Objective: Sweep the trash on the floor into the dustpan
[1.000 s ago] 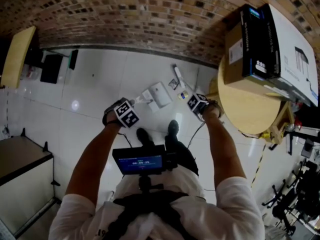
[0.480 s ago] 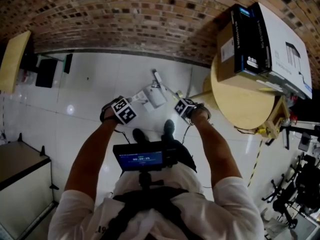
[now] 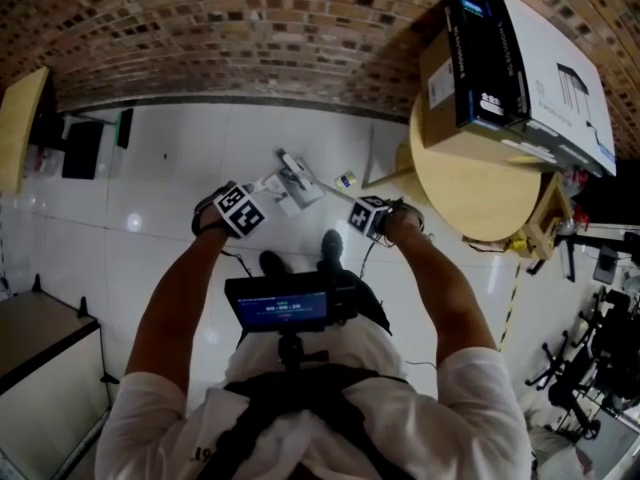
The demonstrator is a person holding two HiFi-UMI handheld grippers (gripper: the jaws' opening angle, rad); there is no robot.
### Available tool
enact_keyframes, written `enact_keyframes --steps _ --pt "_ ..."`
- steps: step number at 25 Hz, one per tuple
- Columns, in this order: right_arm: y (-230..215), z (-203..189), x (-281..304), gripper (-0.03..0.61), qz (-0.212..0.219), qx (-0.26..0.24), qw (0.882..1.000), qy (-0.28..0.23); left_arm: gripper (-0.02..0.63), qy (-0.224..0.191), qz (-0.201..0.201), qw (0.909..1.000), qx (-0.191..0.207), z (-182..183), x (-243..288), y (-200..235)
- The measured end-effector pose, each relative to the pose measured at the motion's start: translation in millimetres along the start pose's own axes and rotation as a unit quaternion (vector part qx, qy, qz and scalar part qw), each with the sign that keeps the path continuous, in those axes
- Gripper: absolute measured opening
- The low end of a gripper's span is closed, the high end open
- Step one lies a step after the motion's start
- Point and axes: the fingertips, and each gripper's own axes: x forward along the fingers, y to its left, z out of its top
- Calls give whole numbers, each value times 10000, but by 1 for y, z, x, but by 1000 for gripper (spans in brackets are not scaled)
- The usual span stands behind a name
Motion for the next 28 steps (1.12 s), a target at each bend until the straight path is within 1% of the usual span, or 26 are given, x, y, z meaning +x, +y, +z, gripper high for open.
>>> enact_keyframes --steps 3,6,9,13,15,17,21,24,28 --pt "7 -6 0 43 17 -193 9998 10 3 -8 18 10000 15 -2 -2 1" --pt "3 -13 -6 43 -188 -208 9996 -48 2 -92 70 9999 28 -4 -4 1" --pt "-7 -29 -21 43 -215 163 9996 -121 2 -232 114 9997 35 -8 -6 -1" --pt "-27 -46 -10 43 -47 913 9953 -316 2 -497 96 9987 -106 -9 -10 0" --pt "-35 -54 -4 43 -49 1190 9925 -268 2 -615 64 9980 -164 -7 -13 1" --pt "-42 -61 1 43 -94 1395 9901 -142 2 -679 30 9976 -142 -6 -16 0" --pt "-49 -74 11 43 -57 1709 9852 139 0 -802 -53 9967 64 -8 -20 -2" --pt "-47 -85 17 43 59 1889 9814 335 0 -888 -134 9954 317 -6 -24 -2" --pt "-38 -97 25 43 199 1989 9786 492 0 -1017 -291 9919 708 3 -28 -3"
